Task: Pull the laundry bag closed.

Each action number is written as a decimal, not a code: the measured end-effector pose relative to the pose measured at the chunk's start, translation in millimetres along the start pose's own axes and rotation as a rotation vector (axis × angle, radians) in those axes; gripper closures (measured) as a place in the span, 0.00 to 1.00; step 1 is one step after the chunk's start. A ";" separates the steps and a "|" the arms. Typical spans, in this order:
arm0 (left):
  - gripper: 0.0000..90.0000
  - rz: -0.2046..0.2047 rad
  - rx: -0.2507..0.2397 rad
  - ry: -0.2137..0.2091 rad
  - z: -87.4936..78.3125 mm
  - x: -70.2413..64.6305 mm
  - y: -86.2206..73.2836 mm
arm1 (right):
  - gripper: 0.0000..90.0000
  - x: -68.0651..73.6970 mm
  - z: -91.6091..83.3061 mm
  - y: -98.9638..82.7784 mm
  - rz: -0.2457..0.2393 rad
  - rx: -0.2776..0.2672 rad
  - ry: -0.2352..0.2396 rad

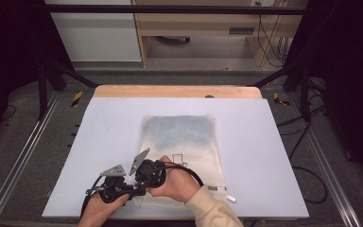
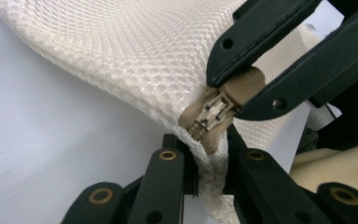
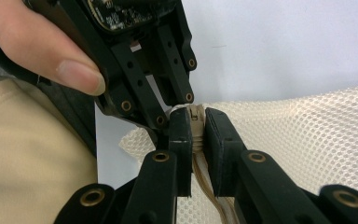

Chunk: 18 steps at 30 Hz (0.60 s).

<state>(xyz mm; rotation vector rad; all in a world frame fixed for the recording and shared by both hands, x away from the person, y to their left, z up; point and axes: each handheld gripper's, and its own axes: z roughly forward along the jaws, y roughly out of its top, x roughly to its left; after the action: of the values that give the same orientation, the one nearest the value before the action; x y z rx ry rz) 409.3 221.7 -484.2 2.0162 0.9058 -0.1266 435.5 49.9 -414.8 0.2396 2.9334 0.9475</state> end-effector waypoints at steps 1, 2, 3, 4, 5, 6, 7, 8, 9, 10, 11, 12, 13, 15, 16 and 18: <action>0.93 0.000 0.000 0.000 0.0 0.0 0.0 | 0.91 0.6 0.1 -0.8 0.002 0.004 -0.005; 0.93 -0.002 0.000 0.001 0.0 -0.5 -0.1 | 0.91 0.4 0.5 -1.9 -0.002 0.004 -0.004; 0.93 -0.002 0.000 0.003 -0.1 -0.6 0.0 | 0.91 0.5 0.4 -2.9 0.001 0.006 -0.004; 0.93 -0.002 0.000 0.003 -0.1 -0.6 0.0 | 0.91 0.5 0.4 -2.9 0.001 0.006 -0.004; 0.93 0.002 0.000 0.004 -0.1 -1.0 0.3 | 0.91 0.1 0.4 -4.7 -0.003 0.011 -0.004; 0.93 0.002 0.000 0.004 -0.1 -1.0 0.3 | 0.91 0.1 0.6 -5.4 -0.005 0.012 -0.005; 0.93 0.006 0.000 0.007 -0.7 -1.0 0.5 | 0.91 0.3 0.4 -5.9 -0.003 0.010 -0.008; 0.93 0.008 0.000 0.010 -0.8 -1.2 0.5 | 0.91 0.8 0.3 -6.4 -0.001 0.014 -0.007; 0.93 0.008 0.000 0.015 -1.2 -1.3 0.5 | 0.91 0.6 0.1 -6.9 -0.006 0.019 -0.010; 0.93 -0.002 -0.008 0.015 -1.3 -1.6 0.5 | 0.91 1.0 -0.4 -7.3 -0.001 0.028 -0.015; 0.93 0.000 -0.008 0.015 -1.9 -1.2 0.6 | 0.91 1.1 -0.6 -8.3 -0.002 0.037 -0.017; 0.93 -0.002 -0.012 0.015 -2.6 -1.1 0.8 | 0.91 0.6 -1.5 -9.4 0.000 0.043 -0.021; 0.93 -0.005 -0.018 0.013 -2.9 -1.3 0.9 | 0.91 0.0 -2.1 -11.0 0.005 0.044 -0.021; 0.93 0.006 -0.011 0.016 -2.6 -2.0 1.0 | 0.91 -1.3 -3.6 -14.1 0.015 0.035 -0.018; 0.93 0.008 -0.010 0.014 -2.1 -2.5 0.9 | 0.91 -1.3 -4.1 -15.6 0.017 0.044 -0.019; 0.93 0.010 -0.005 0.017 -1.7 -3.5 0.8 | 0.91 -1.2 -4.1 -19.2 0.018 0.054 -0.019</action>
<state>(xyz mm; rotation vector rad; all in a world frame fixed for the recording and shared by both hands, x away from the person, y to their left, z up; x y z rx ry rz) 406.8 220.8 -481.2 2.0193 0.9056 -0.1018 433.7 32.0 -422.7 0.2759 2.9466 0.8644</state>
